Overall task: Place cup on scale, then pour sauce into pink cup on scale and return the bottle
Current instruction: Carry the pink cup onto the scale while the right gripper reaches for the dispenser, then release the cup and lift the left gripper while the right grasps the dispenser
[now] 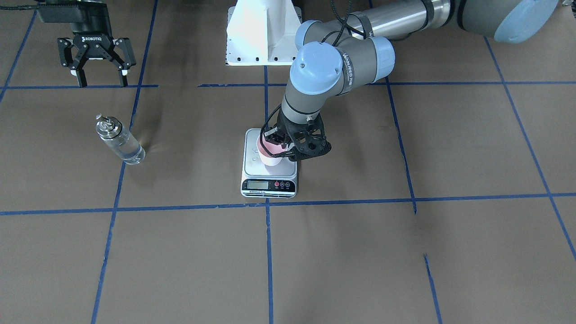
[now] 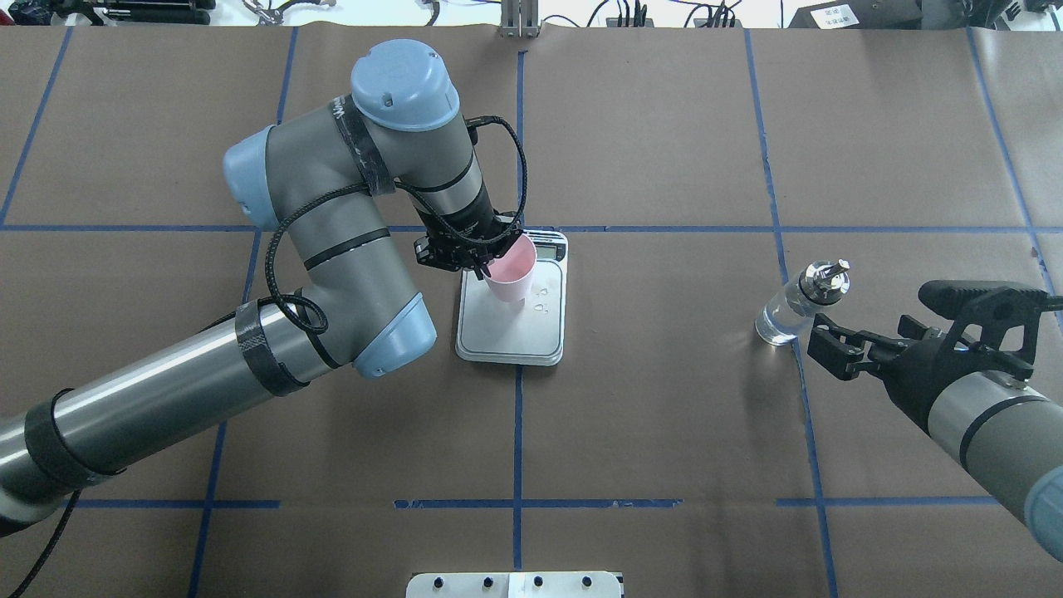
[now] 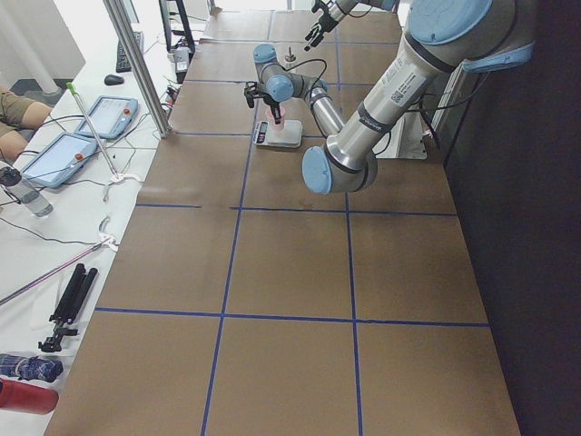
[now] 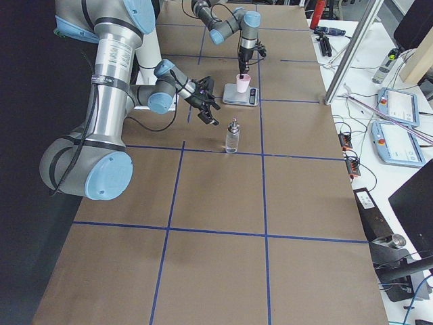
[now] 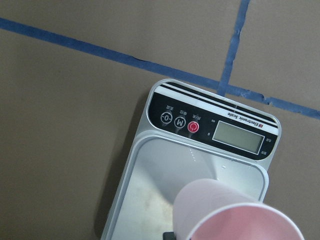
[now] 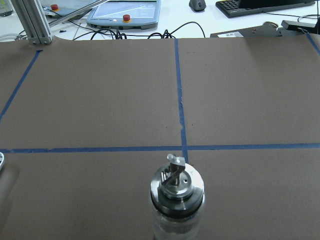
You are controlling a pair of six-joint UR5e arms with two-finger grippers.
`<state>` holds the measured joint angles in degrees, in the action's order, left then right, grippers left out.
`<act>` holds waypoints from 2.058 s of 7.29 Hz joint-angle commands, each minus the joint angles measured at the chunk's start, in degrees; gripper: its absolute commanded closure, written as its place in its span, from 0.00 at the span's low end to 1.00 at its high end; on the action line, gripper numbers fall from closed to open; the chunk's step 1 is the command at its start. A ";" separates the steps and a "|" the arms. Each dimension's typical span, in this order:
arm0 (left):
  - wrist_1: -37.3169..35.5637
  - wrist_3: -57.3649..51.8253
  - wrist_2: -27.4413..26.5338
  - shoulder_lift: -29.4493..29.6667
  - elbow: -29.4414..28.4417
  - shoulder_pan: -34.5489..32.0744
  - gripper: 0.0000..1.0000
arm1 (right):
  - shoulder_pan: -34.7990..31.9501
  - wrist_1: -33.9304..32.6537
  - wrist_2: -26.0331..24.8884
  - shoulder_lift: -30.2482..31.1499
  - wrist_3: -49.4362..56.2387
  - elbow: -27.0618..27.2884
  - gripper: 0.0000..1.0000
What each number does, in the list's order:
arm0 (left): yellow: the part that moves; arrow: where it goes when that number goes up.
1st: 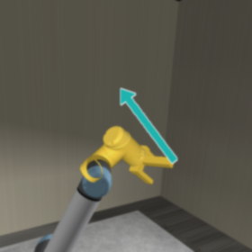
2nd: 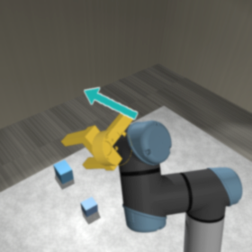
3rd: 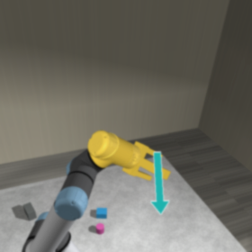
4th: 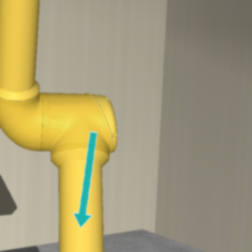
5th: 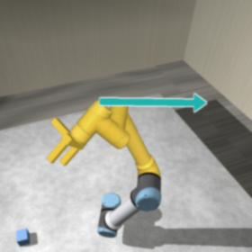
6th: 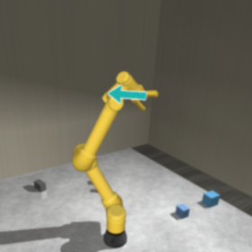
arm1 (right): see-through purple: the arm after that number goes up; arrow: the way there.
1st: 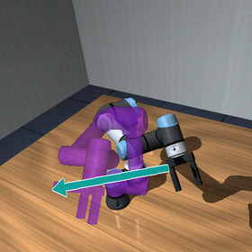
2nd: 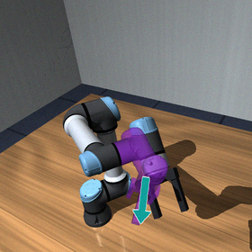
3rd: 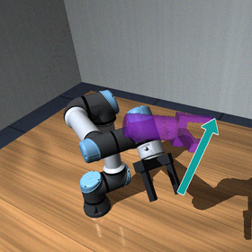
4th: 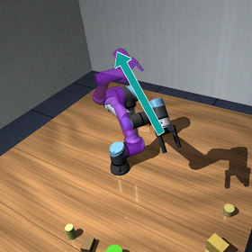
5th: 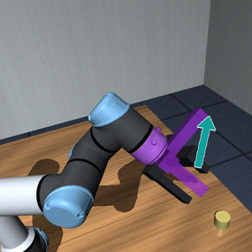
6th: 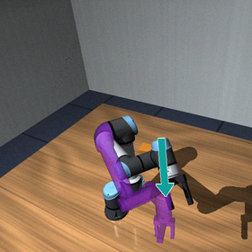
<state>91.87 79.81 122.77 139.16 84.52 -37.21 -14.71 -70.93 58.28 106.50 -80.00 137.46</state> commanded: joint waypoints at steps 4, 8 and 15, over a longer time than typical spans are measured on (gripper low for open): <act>-1.51 -0.10 -1.30 -0.46 3.16 0.65 0.00 | 2.83 0.26 -3.51 0.20 -1.82 -2.28 0.00; -10.47 -5.36 -1.31 -0.64 12.40 -3.90 0.00 | 6.87 2.35 -10.01 -0.32 -3.06 -7.36 0.00; -15.20 -20.00 -0.78 -14.70 30.07 -11.47 0.00 | 7.41 18.02 -21.88 -5.49 -2.18 -23.79 0.00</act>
<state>79.35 64.98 121.98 126.80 111.81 -47.20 -7.37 -52.99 38.17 103.59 -82.23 116.80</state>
